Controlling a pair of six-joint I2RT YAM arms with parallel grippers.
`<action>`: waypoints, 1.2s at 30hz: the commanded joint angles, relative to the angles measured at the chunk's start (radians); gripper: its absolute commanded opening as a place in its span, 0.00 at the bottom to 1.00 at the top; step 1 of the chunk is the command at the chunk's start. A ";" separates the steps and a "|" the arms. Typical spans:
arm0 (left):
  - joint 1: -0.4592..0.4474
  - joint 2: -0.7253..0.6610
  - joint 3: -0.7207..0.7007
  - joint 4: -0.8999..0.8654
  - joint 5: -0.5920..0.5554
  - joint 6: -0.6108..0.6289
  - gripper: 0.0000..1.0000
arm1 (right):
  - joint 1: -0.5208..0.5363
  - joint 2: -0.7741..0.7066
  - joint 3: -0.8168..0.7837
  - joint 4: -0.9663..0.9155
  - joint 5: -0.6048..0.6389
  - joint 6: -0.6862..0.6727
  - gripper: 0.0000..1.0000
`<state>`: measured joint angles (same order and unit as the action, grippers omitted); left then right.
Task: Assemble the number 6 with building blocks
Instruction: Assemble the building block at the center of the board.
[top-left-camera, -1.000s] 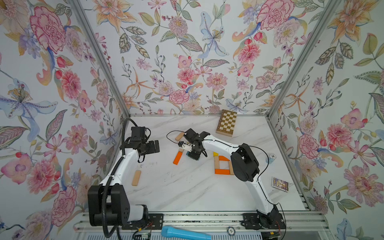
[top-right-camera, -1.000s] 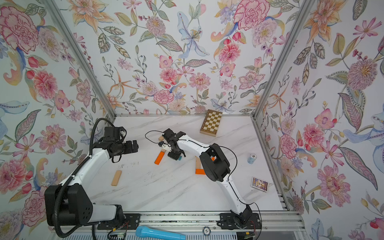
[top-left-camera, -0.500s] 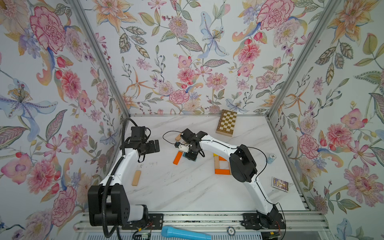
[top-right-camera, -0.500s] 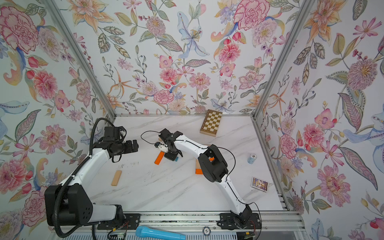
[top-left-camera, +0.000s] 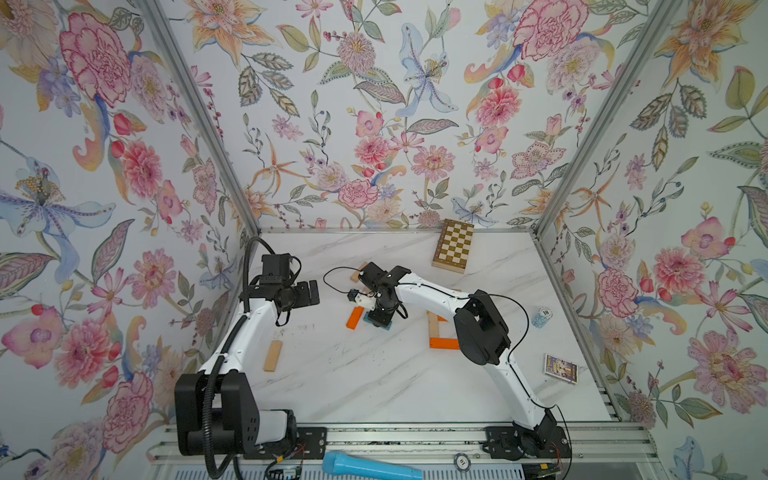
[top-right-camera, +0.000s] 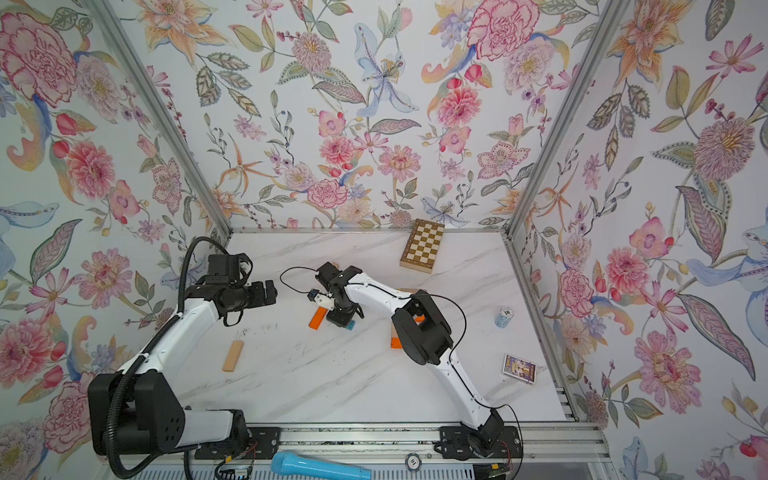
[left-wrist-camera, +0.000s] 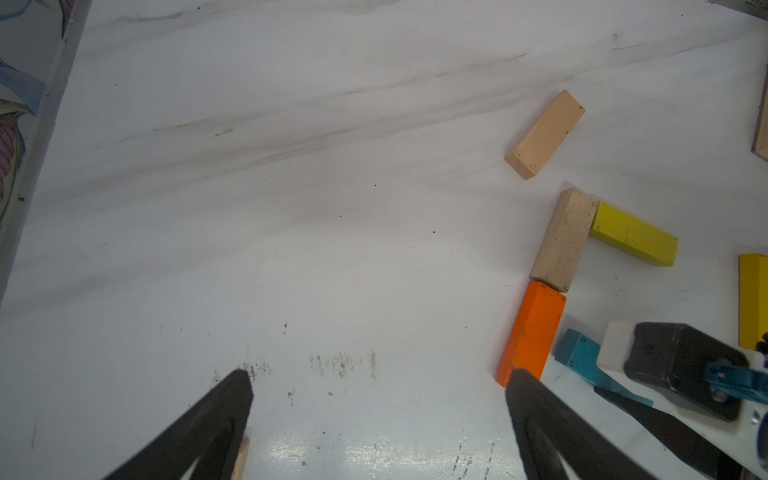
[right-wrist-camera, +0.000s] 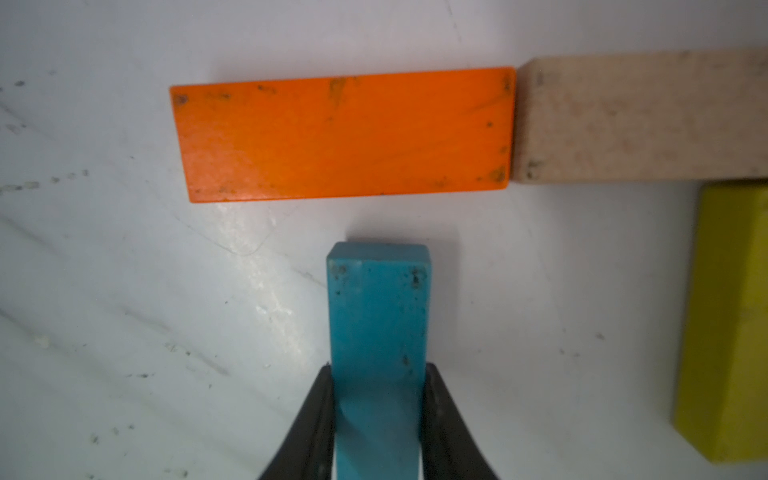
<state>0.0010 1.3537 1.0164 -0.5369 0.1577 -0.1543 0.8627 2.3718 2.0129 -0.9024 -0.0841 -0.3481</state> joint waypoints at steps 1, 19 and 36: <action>0.000 -0.025 -0.014 0.006 0.015 -0.008 0.99 | -0.003 0.035 0.032 -0.027 -0.020 0.015 0.30; 0.000 -0.021 -0.016 0.010 0.024 -0.008 0.99 | -0.014 0.075 0.074 -0.029 0.019 -0.007 0.33; 0.000 -0.004 -0.009 0.012 0.033 -0.010 0.99 | -0.027 0.093 0.092 -0.028 0.020 -0.016 0.34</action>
<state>0.0010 1.3472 1.0119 -0.5365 0.1795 -0.1547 0.8417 2.4237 2.0884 -0.9115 -0.0864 -0.3492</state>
